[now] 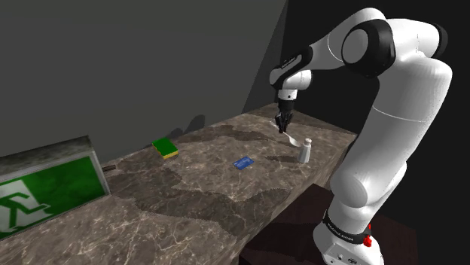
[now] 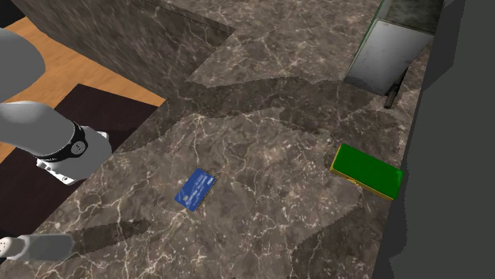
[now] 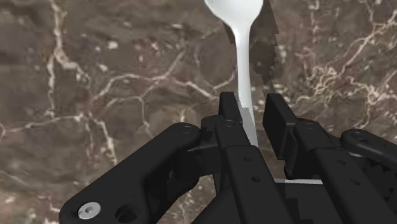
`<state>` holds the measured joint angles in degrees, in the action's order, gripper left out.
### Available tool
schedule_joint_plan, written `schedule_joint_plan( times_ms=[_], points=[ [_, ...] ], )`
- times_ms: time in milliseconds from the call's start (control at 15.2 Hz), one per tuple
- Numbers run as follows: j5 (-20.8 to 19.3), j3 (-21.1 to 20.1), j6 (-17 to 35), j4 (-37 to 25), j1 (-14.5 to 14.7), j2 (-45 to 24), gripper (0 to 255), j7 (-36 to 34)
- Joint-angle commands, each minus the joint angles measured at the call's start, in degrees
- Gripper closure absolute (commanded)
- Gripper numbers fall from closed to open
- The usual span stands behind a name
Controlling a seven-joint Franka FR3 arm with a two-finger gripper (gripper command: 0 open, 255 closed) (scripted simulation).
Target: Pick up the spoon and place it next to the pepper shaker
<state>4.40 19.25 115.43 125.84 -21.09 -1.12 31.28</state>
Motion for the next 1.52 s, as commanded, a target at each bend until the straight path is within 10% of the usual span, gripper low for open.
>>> schedule_joint_plan(
  times_ms=[0,660,726,1452],
  points=[
    [0.3,0.0,1.6,0.9,0.0,-0.7,255,0.4],
    [0.9,0.0,3.7,1.8,-0.1,-2.1,255,0.9],
    [0.9,0.0,3.7,1.8,-0.1,-2.0,0,0.9],
    [-0.3,0.2,-3.6,-3.5,-0.2,0.1,0,0.1]
  ],
)
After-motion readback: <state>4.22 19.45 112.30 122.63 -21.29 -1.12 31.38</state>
